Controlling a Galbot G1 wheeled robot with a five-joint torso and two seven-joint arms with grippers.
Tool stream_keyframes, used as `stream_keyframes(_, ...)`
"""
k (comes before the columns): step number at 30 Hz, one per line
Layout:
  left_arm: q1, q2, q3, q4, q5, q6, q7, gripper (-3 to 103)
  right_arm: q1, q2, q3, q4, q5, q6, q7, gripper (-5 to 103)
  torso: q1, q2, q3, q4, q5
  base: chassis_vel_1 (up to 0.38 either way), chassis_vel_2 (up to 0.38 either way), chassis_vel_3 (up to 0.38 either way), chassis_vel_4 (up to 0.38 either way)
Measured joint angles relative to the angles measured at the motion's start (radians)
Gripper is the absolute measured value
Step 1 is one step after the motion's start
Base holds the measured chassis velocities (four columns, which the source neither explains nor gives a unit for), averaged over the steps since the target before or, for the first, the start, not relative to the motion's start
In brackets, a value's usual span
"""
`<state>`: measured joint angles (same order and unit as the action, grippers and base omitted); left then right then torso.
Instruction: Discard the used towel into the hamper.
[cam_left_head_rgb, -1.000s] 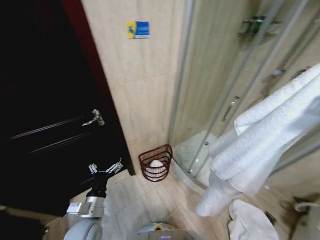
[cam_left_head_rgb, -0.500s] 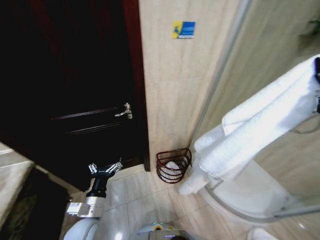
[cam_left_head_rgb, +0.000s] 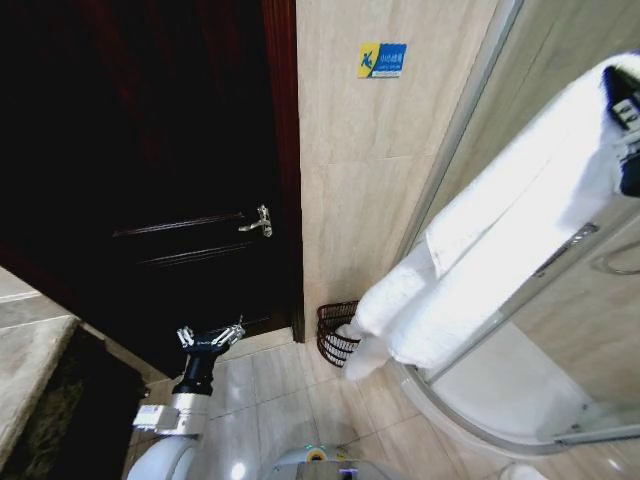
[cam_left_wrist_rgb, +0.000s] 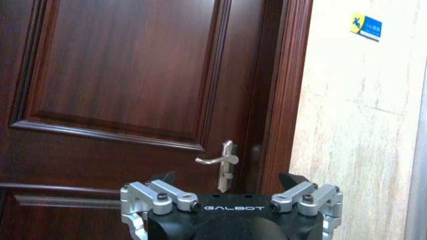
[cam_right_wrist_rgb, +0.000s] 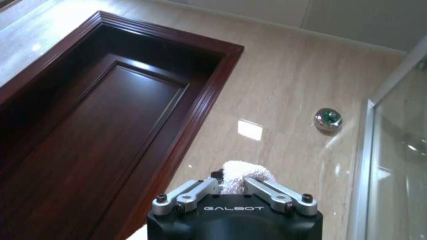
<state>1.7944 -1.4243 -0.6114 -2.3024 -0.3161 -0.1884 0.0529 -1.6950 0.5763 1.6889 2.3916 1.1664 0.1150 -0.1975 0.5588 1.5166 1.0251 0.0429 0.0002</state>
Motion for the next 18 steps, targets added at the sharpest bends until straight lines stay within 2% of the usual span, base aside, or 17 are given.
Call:
stream_keyframes(8,0.0,0.0,0.0,0.0,0.0,0.0,0.0,100,0.013,-0.083,-0.004,-0.059,0.004,0.006,0.0,2,0.0,0.0,0.0,0.0001,-0.0001,0.0,0.0,0.0,0.0)
stream_keyframes(18,0.0,0.0,0.0,0.0,0.0,0.0,0.0,100,0.016,-0.149,-0.013,-0.143,0.006,0.023,0.002,2,0.0,0.0,0.0,0.0,-0.0001,0.0,0.0,0.0,0.0)
